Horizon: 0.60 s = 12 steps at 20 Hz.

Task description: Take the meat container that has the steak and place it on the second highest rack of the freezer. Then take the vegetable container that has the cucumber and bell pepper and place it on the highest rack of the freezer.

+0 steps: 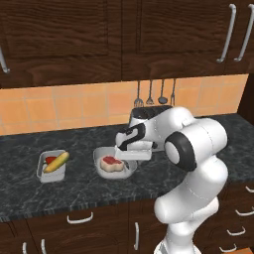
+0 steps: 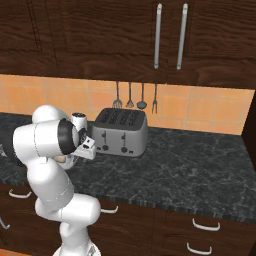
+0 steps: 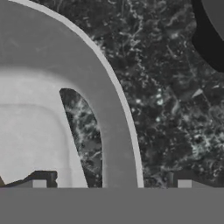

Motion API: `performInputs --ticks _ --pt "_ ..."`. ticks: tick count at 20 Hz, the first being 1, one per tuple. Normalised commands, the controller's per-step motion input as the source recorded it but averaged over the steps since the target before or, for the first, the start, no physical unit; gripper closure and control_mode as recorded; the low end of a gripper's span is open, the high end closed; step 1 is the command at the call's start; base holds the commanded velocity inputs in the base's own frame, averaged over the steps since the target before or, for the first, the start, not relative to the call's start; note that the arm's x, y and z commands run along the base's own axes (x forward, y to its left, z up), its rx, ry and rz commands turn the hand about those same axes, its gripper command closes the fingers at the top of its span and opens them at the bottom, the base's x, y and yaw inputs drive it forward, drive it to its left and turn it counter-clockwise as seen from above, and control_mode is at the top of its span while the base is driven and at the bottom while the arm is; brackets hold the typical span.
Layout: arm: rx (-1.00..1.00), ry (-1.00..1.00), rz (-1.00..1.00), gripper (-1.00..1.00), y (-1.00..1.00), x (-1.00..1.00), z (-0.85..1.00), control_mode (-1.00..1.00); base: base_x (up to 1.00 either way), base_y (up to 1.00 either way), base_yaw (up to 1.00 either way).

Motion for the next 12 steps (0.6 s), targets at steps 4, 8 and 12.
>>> performInputs --ticks 4,8,12 --pt "0.00 -0.02 0.00 1.00 0.00 0.00 -0.22 -1.00 0.00 0.00 0.00" --pt "0.00 -0.05 0.00 1.00 0.03 0.00 0.00 -1.00 0.00 0.00 0.00" --pt "0.00 -0.05 0.00 1.00 0.03 0.00 0.00 -1.00 0.00 0.00 0.00"
